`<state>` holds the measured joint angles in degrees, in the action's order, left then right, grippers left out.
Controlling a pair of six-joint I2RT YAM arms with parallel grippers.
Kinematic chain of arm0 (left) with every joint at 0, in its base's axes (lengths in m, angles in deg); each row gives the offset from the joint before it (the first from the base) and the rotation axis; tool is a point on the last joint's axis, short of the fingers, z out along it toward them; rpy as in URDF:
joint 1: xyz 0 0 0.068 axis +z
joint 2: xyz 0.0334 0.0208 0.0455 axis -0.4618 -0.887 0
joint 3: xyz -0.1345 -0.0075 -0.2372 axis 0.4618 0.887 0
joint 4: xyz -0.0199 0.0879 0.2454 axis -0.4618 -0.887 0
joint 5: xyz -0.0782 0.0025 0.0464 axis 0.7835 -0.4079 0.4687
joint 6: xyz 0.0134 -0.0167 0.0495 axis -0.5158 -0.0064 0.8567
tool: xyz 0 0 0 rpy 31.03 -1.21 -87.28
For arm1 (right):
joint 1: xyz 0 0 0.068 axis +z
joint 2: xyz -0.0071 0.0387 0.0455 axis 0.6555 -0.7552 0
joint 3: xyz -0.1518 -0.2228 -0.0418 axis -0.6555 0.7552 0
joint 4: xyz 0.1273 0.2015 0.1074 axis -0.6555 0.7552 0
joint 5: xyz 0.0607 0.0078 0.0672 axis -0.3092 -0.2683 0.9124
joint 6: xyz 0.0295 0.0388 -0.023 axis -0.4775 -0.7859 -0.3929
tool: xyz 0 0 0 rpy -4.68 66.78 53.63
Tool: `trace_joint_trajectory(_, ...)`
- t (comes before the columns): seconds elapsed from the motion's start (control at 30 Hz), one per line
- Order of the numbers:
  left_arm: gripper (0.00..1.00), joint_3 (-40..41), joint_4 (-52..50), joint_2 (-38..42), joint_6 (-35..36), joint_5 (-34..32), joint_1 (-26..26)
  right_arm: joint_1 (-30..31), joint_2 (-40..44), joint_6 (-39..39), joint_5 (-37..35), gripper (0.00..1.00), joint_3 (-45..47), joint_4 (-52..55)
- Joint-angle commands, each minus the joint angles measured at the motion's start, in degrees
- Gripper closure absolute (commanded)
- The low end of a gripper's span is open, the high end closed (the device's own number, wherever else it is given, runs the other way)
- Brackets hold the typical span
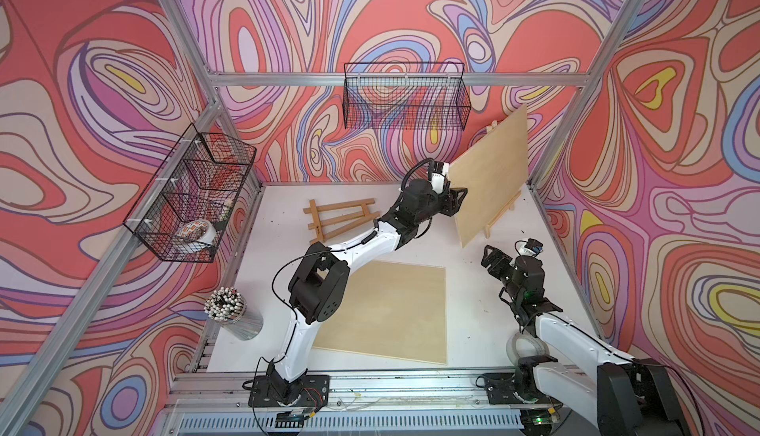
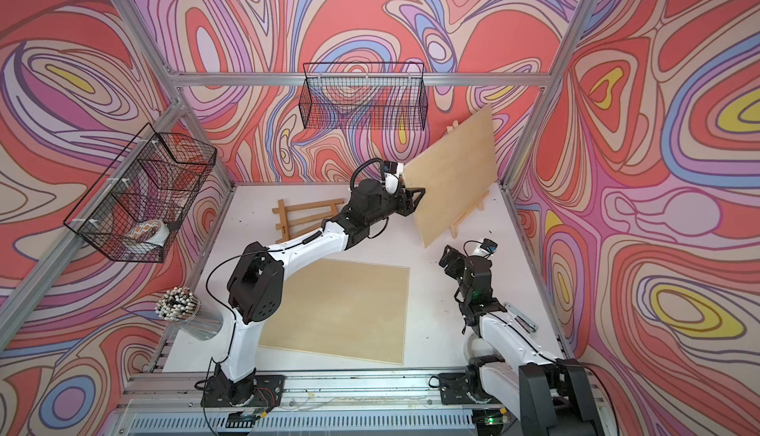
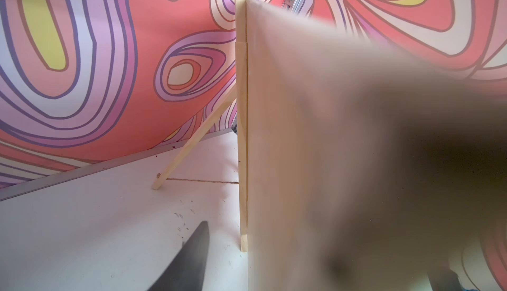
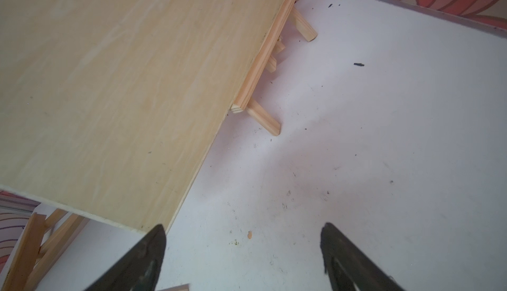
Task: Disassemble the easel
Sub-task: Pick up the drawing board from the easel.
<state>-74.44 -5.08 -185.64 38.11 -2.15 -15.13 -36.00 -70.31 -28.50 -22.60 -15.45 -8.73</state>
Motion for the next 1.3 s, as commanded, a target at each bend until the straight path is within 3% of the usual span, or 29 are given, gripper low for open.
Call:
trace_joint_trajectory(0.0, 0.46, -1.5, 2.8, -2.1, 0.3, 1.7, 0.2, -0.1, -0.9, 1.4, 2.1, 0.12, -0.3, -2.2)
trace_joint_trajectory(0.33, 0.53, -2.1, 4.4, -2.3, 2.1, 1.2, 0.3, -0.1, -2.0, 2.1, 4.0, 0.17, -0.7, -2.9)
trace_joint_trajectory(0.97, 0.76, -1.9, 5.9, -0.5, 4.4, 1.7, 0.0, -0.2, -3.4, 2.9, 5.8, 0.31, -0.9, -4.0)
trace_joint_trajectory(1.17, 0.98, -1.6, 5.8, 0.8, 7.6, 0.2, -0.9, -0.1, -4.3, 2.9, 6.1, 0.31, -1.4, -3.8)
trace_joint_trajectory(1.27, 1.00, -1.7, 5.3, 1.2, 9.1, -0.9, -1.4, -0.1, -4.6, 2.9, 6.2, 0.31, -1.6, -3.8)
